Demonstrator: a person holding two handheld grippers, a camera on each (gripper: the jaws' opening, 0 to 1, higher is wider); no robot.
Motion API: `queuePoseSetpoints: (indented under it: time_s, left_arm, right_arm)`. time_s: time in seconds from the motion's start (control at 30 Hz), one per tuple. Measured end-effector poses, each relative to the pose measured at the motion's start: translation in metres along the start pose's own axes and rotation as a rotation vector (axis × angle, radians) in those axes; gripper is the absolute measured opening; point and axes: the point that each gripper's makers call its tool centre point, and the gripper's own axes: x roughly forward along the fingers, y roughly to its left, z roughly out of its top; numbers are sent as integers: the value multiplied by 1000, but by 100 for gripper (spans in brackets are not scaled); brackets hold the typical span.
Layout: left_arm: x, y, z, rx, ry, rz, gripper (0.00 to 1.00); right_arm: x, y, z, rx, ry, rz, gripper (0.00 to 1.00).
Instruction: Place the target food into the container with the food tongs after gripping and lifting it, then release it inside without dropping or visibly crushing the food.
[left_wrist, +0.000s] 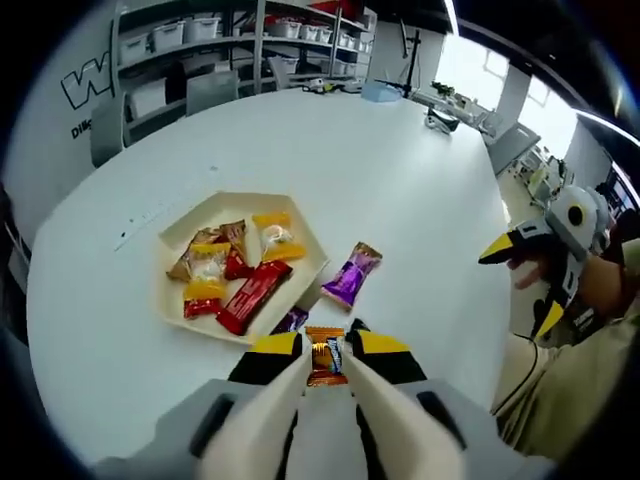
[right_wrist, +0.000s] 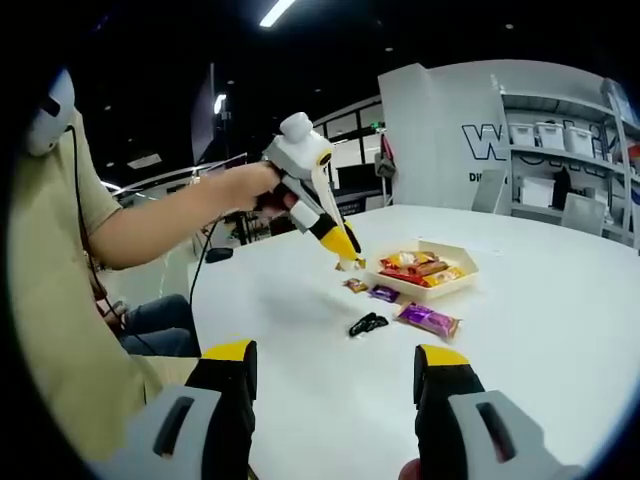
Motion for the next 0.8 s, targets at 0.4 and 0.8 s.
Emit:
queuePoseSetpoints:
  time_s: [0.4,0.8]
  left_arm:
    - [5,20,49,12,-31,10,19]
    - [17,35,92,34,-44,43,19]
  right_arm:
    - [-6,-6,3,-3,-3,-16,62]
    - [-8,-9,7,-6,-8,-20,62]
